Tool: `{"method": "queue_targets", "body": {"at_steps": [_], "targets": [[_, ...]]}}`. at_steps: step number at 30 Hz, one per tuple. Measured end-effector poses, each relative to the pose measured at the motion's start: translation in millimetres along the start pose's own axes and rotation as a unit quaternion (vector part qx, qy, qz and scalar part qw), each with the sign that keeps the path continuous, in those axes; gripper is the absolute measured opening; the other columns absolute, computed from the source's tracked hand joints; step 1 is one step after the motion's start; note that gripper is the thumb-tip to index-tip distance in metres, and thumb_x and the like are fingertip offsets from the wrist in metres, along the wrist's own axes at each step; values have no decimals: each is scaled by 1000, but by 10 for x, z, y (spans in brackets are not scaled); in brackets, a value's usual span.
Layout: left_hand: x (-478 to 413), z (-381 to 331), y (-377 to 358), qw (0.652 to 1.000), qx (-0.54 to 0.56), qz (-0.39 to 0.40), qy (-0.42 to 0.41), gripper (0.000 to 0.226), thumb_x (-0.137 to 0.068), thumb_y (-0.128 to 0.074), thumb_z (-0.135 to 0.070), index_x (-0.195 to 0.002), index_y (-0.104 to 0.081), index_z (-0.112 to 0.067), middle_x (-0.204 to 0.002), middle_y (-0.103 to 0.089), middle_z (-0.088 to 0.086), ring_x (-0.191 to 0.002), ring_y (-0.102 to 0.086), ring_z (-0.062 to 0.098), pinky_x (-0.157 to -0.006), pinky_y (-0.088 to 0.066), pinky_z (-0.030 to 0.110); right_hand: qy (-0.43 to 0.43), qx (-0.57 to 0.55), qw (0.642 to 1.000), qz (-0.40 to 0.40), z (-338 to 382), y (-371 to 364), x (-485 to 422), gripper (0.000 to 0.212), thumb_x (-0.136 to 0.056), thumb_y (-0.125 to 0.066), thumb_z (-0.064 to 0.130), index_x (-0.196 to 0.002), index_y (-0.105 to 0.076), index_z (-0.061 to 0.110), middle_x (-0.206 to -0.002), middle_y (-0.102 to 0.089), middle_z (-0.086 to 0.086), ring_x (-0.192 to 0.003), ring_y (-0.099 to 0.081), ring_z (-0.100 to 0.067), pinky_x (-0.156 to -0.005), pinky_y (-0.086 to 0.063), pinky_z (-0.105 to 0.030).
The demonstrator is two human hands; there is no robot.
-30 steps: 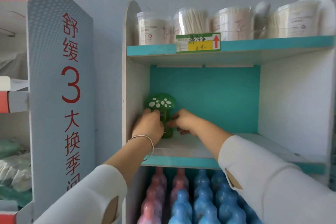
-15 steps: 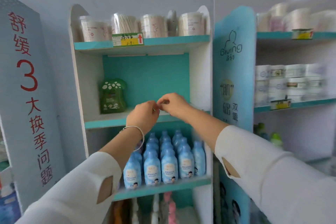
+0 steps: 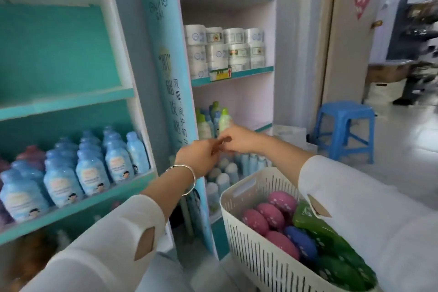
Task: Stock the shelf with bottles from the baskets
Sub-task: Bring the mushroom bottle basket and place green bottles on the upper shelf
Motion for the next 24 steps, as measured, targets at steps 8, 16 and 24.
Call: {"method": "queue_targets", "body": {"at_steps": [8,16,24], "targets": [[193,-954,-1561,969,-51,195,-143,28,-92,-43,-29,-114,-59,-29,-123,-60,3,-113,-56,26,-92,-44,34,-168,176,948,205,-1938,-633,698,34,-86,-60,12,-119,-63,14,-117,-64,-7,-100,-61,-23,-85,-49,-32],[91,-1082,-2050,959,3,253,-130,28,-92,-47,-28,-116,-61,-20,-119,-62,6,-112,-57,25,-95,-44,34,-196,251,886,338,-2671,-1108,940,62,-74,-77,34,-130,-56,17,-135,-51,-6,-119,-49,-27,-105,-41,-41],[121,-1033,-2299,942,89,297,-125,26,-91,-53,-21,-115,-62,-21,-119,-62,4,-110,-58,25,-95,-44,31,-201,253,902,285,-2692,-999,792,59,-71,-73,43,-123,-58,18,-122,-54,-9,-109,-54,-27,-95,-48,-35]]}}
Point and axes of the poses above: each hand's wrist, its own x-axis away from the middle knuckle, its own y-axis out of the back of the hand, z = x × y, the point moved 10 cm from there along -x, towards the middle knuckle
